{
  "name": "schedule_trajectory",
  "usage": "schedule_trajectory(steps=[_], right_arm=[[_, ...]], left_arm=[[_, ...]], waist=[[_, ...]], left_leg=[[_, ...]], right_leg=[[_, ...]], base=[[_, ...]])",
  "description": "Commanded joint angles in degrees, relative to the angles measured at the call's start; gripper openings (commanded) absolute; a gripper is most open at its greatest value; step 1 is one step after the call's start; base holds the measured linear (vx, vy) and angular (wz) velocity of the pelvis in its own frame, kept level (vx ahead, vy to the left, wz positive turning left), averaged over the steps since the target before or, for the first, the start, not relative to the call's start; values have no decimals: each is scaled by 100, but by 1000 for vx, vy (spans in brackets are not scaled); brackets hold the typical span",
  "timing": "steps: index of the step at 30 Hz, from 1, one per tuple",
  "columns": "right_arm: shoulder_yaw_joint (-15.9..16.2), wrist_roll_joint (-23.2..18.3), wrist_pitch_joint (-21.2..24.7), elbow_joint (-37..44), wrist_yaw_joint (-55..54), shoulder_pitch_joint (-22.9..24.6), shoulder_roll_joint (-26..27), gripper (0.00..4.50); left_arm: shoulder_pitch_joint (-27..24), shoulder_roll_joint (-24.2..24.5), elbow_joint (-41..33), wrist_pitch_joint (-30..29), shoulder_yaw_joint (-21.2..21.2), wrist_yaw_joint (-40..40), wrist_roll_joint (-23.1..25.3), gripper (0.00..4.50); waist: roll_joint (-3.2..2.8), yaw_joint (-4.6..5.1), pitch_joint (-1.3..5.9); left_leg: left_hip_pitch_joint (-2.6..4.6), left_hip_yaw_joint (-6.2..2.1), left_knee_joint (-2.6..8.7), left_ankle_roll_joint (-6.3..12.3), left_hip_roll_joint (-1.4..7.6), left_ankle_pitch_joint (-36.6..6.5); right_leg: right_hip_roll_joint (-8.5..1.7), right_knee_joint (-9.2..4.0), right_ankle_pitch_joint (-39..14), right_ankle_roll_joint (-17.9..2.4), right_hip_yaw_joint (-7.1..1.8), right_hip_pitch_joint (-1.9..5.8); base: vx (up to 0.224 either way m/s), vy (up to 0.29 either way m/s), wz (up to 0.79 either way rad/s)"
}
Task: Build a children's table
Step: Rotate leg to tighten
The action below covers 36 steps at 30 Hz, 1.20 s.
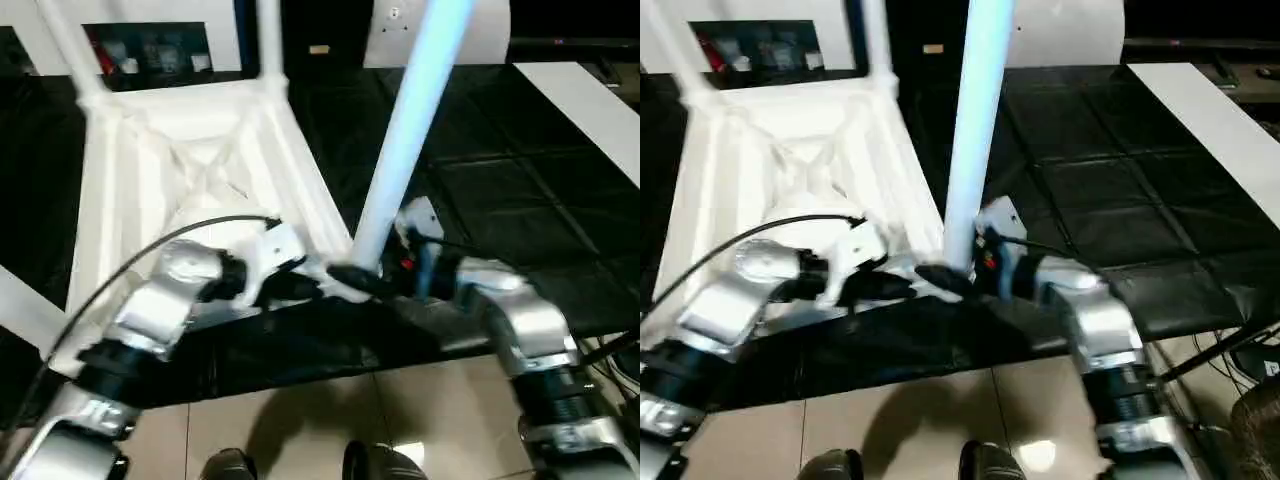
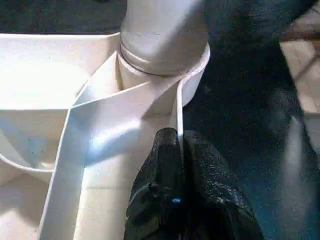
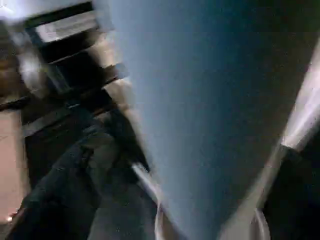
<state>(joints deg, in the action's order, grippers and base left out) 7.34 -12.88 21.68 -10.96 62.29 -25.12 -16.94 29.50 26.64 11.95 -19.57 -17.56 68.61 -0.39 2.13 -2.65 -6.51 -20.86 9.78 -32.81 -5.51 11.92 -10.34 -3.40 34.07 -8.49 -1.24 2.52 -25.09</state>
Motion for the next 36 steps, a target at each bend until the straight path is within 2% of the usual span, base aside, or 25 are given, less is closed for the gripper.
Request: schedule_trajectory(steps=[1,2,3,4,8,9,13,15,16,21,22,26,27,28,31,33,34,36], right_arm=[[184,-108,-172,35,627,-10,-201,431],[382,-102,-499,-142,1230,-64,-479,431],[470,-97,-619,-240,1521,-98,-601,431],[474,-97,-624,-244,1534,-100,-607,431],[543,-156,-555,-451,2027,-208,-727,389],[556,-156,-557,-541,2137,-248,-743,389],[596,-103,-714,-838,2225,-392,-719,342],[602,-129,-707,-861,2252,-411,-715,342],[610,-149,-709,-881,2276,-427,-715,314],[693,-237,-830,-1077,2628,-526,-726,270],[712,-249,-836,-1120,2731,-540,-729,270],[745,-264,-835,-1081,2790,-496,-735,238],[743,-276,-819,-1060,2784,-477,-729,229],[725,-308,-773,-1028,2764,-450,-717,225],[655,-467,-544,-863,2650,-345,-643,215],[584,-620,-260,-608,2489,-219,-555,213],[584,-620,-260,-608,2489,-219,-555,212],[454,-736,240,-232,1810,-23,-284,211]], left_arm=[[-79,74,-102,226,-339,498,-83,0],[-74,249,-49,446,-410,833,-147,0],[-66,310,-17,541,-426,975,-173,0],[-66,313,-16,545,-427,982,-174,0],[-52,402,13,679,-473,1261,-222,0],[-49,422,20,711,-493,1338,-236,0],[-30,489,72,860,-577,1438,-191,0],[-27,488,90,881,-576,1446,-188,0],[-24,488,106,900,-578,1456,-190,0],[34,476,307,1101,-597,1507,-151,0],[44,475,342,1135,-599,1510,-148,0],[40,478,365,1152,-596,1479,-146,0],[33,477,365,1148,-589,1461,-147,0],[21,473,360,1134,-585,1442,-149,0],[-25,437,337,1057,-538,1350,-189,0],[-69,374,266,906,-474,1188,-215,0],[-69,374,266,906,-474,1188,-215,0],[-99,169,154,478,-336,715,-216,0]], waist=[[-76,-6,427],[-54,-10,420],[-67,-39,434],[-67,-56,423],[-53,-83,439],[-47,-94,433],[-44,-102,434],[-42,-105,436],[-39,-109,441],[-40,-127,461],[-22,-139,465],[-30,-190,452],[-31,-200,452],[-8,-197,450],[-30,-204,452],[-29,-209,457],[-24,-209,458],[-42,-207,440]], left_leg=[[52,42,324,406,87,-920],[50,48,326,405,88,-917],[61,39,319,416,94,-944],[69,53,315,439,100,-935],[50,48,311,439,103,-853],[49,52,308,433,109,-869],[41,44,309,372,105,-918],[41,44,308,363,104,-925],[37,42,306,364,103,-903],[39,53,288,423,102,-769],[40,56,285,449,106,-736],[50,59,291,443,116,-767],[54,59,294,423,117,-799],[49,58,295,406,114,-816],[53,58,293,390,112,-816],[49,56,293,391,110,-761],[46,56,295,393,112,-747],[45,58,305,352,110,-808]], right_leg=[[-340,-322,-985,-1393,-234,415],[-337,-325,-1008,-1391,-238,408],[-348,-321,-1070,-1397,-230,406],[-339,-320,-1035,-1422,-238,387],[-342,-296,-996,-1480,-227,406],[-340,-300,-1039,-1473,-226,401],[-353,-317,-1247,-1423,-225,399],[-347,-314,-1283,-1398,-223,399],[-346,-310,-1268,-1383,-223,405],[-337,-284,-1038,-1448,-219,402],[-339,-276,-997,-1468,-217,406],[-338,-280,-1076,-1461,-217,392],[-344,-287,-1151,-1436,-218,390],[-345,-292,-1206,-1411,-220,394],[-347,-300,-1267,-1366,-224,389],[-336,-286,-1172,-1368,-223,394],[-334,-286,-1144,-1366,-221,393],[-330,-303,-1242,-1341,-227,392]], base=[[0,0,0],[0,0,0],[0,0,0],[0,0,0],[0,0,0],[0,0,0],[0,0,0],[0,0,0],[0,0,0],[0,0,0],[0,0,0],[0,0,0],[0,0,0],[0,0,0],[0,0,0],[0,0,0],[0,0,0],[0,0,0]])
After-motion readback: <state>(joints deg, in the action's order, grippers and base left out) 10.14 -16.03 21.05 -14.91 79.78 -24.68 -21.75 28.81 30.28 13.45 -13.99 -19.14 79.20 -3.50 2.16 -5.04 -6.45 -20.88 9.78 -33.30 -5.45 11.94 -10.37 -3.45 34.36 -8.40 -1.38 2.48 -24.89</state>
